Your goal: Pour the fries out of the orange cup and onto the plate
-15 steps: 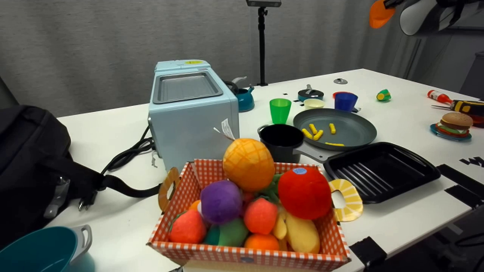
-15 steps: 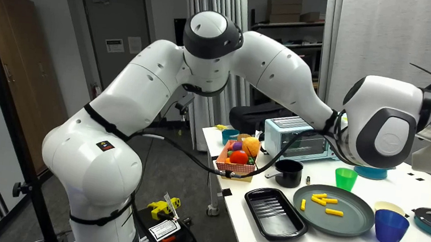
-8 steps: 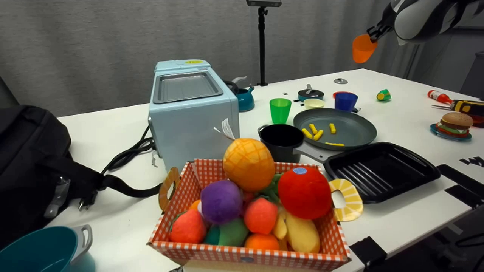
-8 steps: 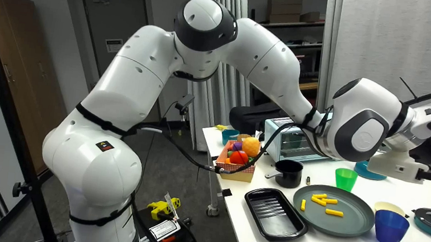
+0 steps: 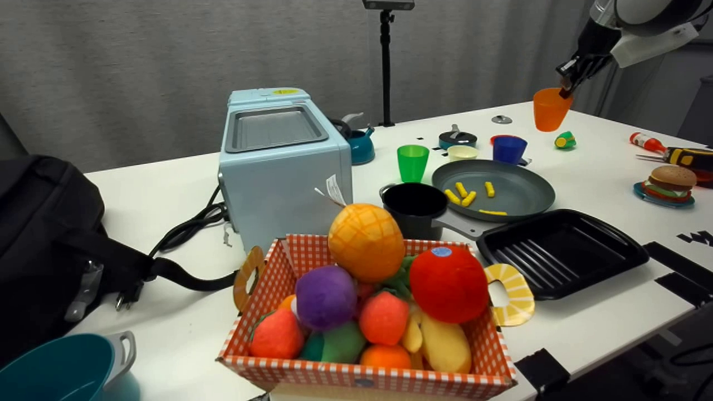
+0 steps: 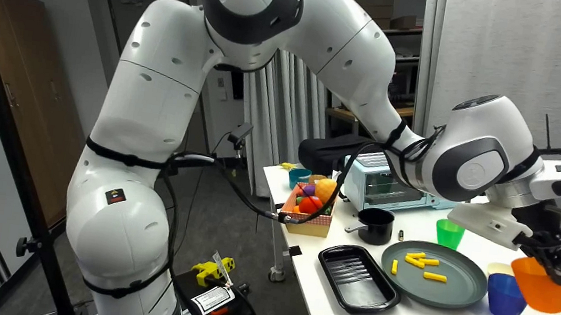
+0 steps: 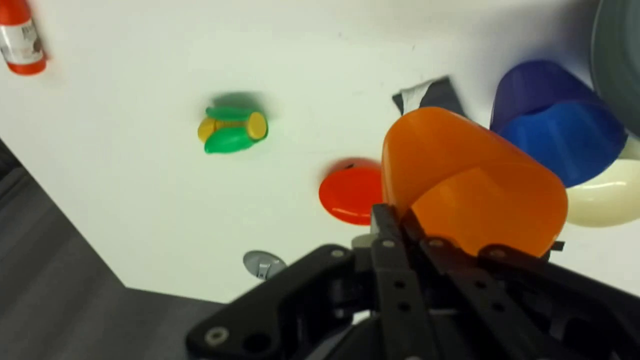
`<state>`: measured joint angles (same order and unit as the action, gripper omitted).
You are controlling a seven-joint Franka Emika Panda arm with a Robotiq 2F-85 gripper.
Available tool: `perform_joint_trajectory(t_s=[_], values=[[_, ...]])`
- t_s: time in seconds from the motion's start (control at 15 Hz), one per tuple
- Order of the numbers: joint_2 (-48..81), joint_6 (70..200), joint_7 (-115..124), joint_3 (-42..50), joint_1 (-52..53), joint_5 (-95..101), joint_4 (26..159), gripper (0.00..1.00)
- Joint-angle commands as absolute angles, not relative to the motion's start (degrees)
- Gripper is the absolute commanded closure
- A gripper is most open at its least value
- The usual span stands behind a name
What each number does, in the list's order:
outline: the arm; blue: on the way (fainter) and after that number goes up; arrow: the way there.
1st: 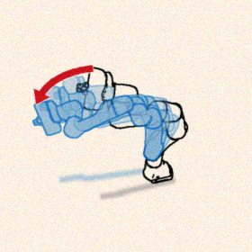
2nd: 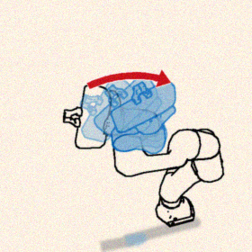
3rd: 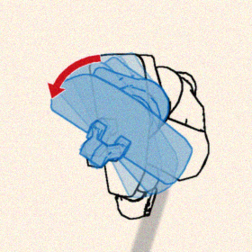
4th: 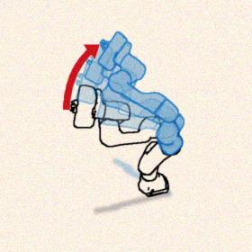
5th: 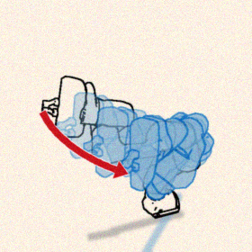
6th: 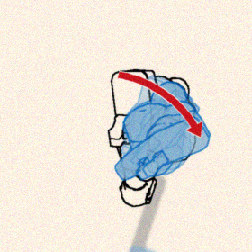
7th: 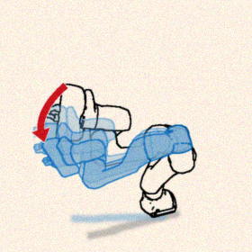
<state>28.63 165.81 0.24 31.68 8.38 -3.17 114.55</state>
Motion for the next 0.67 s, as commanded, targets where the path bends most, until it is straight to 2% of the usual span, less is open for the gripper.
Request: perform_joint_trajectory(t_s=[0.0,0.27,0.6], values=[[23.3,153.9,-0.8,21.8,-1.4,-1.2,115.3,0.99],[24.4,140.6,0.5,16.2,-6.9,-2.3,113.7,0.99],[27.6,138.3,4.0,15.2,-8.0,-0.3,112.4,0.99]])
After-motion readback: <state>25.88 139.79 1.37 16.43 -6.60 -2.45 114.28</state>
